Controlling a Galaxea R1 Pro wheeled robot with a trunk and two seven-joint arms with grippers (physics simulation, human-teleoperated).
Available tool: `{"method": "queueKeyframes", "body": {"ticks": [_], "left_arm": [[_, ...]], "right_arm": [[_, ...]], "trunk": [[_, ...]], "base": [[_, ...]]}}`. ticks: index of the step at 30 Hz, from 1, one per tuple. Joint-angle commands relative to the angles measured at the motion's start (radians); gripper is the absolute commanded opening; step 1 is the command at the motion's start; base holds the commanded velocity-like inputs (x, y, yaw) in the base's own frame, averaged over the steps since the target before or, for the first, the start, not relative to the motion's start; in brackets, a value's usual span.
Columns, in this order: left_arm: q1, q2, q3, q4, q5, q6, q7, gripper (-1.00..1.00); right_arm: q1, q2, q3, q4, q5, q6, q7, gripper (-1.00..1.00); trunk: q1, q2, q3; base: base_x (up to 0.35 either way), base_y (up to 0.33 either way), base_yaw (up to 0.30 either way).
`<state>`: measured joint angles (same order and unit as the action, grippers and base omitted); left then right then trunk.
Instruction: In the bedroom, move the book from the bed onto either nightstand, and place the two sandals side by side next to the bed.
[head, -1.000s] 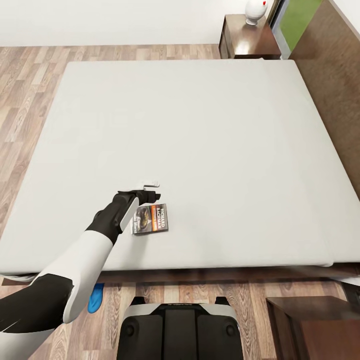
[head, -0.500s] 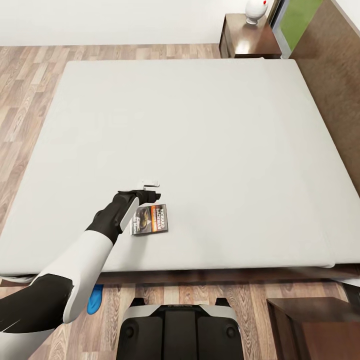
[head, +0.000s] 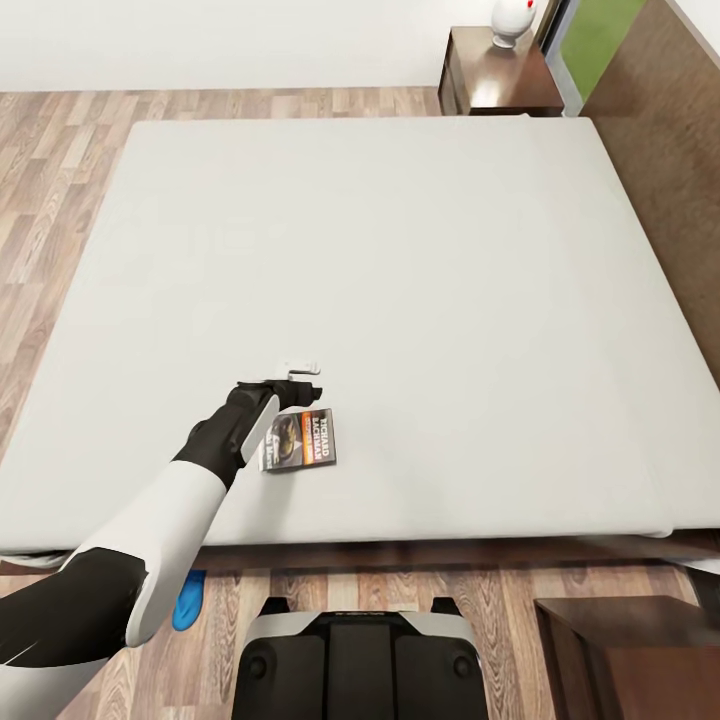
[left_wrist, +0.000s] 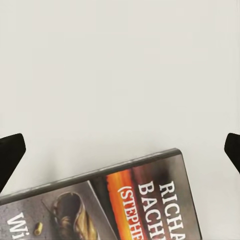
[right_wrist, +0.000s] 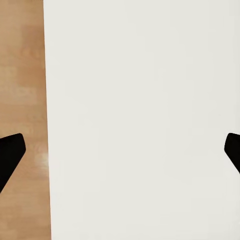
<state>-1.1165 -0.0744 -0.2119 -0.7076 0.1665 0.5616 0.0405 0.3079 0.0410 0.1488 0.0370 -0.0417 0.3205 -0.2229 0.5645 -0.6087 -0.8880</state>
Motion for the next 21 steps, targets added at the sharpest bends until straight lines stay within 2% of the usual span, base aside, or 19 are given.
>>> {"method": "queueKeyframes", "body": {"ticks": [1,11,15,21], "left_arm": [[0.0,0.001,-0.002,-0.001,0.008,0.004,0.005,1.0],[0.0,-0.003,-0.004,-0.001,0.009,0.004,0.039,1.0],[0.001,-0.004,-0.017,0.0,0.009,0.002,0.045,1.0],[0.001,-0.005,-0.044,0.0,0.009,-0.003,0.069,1.0]], "right_arm": [[0.0,0.0,0.008,-0.001,-0.004,0.005,-0.003,1.0],[0.0,0.0,0.008,-0.002,-0.004,0.005,-0.003,1.0],[0.0,0.0,0.008,-0.002,-0.004,0.005,-0.003,1.0],[0.0,0.0,0.008,-0.002,-0.004,0.005,-0.003,1.0]], "trunk": [[0.0,-0.001,-0.001],[0.0,-0.001,-0.001],[0.0,-0.001,-0.001],[0.023,-0.043,-0.02]], "base": [[0.0,0.0,0.0],[0.0,0.0,0.0],[0.0,0.0,0.0],[0.0,0.0,0.0]]}}
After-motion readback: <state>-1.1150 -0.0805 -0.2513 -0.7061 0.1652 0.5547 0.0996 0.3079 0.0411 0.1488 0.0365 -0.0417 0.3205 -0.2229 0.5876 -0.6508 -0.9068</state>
